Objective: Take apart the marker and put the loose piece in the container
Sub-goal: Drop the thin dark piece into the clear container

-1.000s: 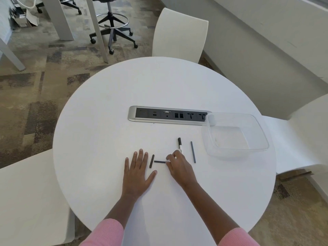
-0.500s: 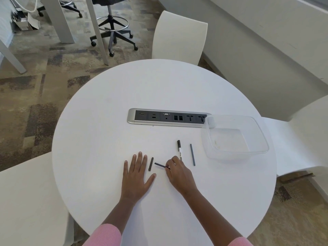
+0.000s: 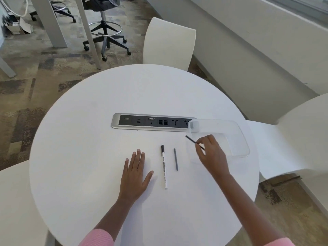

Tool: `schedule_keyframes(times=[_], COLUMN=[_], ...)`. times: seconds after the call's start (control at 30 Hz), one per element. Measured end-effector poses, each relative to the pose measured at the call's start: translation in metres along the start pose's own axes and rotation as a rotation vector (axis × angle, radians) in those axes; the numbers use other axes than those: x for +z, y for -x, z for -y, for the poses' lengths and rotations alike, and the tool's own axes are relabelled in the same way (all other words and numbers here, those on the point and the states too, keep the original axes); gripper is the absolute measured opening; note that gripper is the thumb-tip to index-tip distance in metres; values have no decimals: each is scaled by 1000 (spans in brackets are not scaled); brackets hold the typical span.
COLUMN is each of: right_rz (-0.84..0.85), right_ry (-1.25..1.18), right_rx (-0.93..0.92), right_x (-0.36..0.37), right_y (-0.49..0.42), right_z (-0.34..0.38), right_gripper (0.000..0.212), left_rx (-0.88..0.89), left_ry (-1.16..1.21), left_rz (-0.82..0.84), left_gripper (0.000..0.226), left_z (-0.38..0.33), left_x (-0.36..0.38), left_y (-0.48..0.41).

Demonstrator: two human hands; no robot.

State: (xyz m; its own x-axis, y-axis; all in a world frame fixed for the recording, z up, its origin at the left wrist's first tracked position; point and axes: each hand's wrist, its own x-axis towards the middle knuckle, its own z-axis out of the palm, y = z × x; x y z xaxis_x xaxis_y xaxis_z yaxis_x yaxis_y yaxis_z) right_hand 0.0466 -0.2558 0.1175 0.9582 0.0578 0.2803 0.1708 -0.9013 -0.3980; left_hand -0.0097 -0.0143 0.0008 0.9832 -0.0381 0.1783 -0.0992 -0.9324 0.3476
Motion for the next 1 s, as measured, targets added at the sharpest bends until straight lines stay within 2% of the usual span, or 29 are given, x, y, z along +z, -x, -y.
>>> schedule_keyframes(times=[0.17,0.63,0.7,0.77,0.87,1.0], right_rz=[69,657,682,696,698,663], right_ry=[58,260,269,281,285,243], right_rx=[90,214,214,211,200,198], right_x=[-14,19,21,25,28,27], right_y=[-27,-74,-76,-77,-78,-80], right_z=[-48,-112,-113,-115,-118,-122], right_gripper=[8,18,14,27,13,18], left_rx=[51,-18,-18,-19,-27,-40], left_ry=[16,-16,-27,-40,-37,-40], left_rz=[21,-47,-57,-58,-54,-47], left_gripper=[62,53,52,52,52,53], left_z=[-30,-42,-42,-42,-41,-43], left_x=[16,44,45,45,47,45], left_y=[-4,10,10,11,11,9])
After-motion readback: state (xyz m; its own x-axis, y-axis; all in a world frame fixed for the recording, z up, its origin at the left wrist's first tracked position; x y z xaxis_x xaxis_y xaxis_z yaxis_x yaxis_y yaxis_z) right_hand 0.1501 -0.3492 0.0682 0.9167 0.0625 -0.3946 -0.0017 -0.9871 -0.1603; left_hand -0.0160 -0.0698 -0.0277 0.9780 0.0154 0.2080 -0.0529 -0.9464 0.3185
